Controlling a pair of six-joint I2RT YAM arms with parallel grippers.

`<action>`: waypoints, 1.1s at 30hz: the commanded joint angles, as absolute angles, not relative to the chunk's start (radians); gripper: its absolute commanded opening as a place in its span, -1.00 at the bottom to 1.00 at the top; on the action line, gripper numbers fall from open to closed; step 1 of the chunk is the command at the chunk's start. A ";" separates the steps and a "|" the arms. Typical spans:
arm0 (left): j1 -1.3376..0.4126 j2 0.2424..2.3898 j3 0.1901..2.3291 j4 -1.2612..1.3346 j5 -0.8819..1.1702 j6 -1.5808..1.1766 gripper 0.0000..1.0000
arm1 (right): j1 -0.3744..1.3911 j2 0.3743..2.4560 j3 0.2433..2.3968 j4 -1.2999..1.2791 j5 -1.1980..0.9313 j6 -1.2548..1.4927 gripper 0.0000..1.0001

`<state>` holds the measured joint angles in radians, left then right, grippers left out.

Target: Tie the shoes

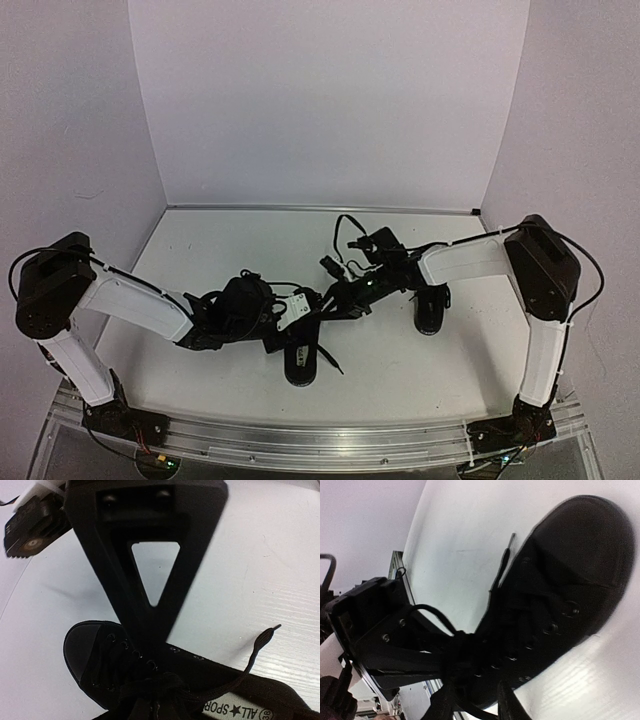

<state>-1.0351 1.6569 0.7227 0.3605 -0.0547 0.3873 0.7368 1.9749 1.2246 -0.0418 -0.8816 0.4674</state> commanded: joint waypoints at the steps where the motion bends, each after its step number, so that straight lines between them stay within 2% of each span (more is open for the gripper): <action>1: -1.035 1.659 0.715 0.405 -0.054 0.376 -1.00 | 0.684 1.915 1.206 -0.016 -0.840 0.466 -0.37; 10: -1.035 1.650 0.717 0.389 -0.069 0.385 -1.00 | 0.711 2.002 1.243 -0.012 -0.858 0.471 -0.61; 17: -1.035 1.658 0.709 0.418 -0.074 0.378 -1.00 | 0.715 2.029 1.219 0.092 -0.938 0.539 -0.62; 24: -1.035 1.656 0.686 0.462 -0.081 0.366 -1.00 | 0.715 2.058 1.149 0.302 -1.006 0.673 -0.66; 33: -1.032 1.652 0.667 0.498 -0.081 0.358 -1.00 | 0.716 2.083 1.118 0.399 -1.033 0.728 -0.72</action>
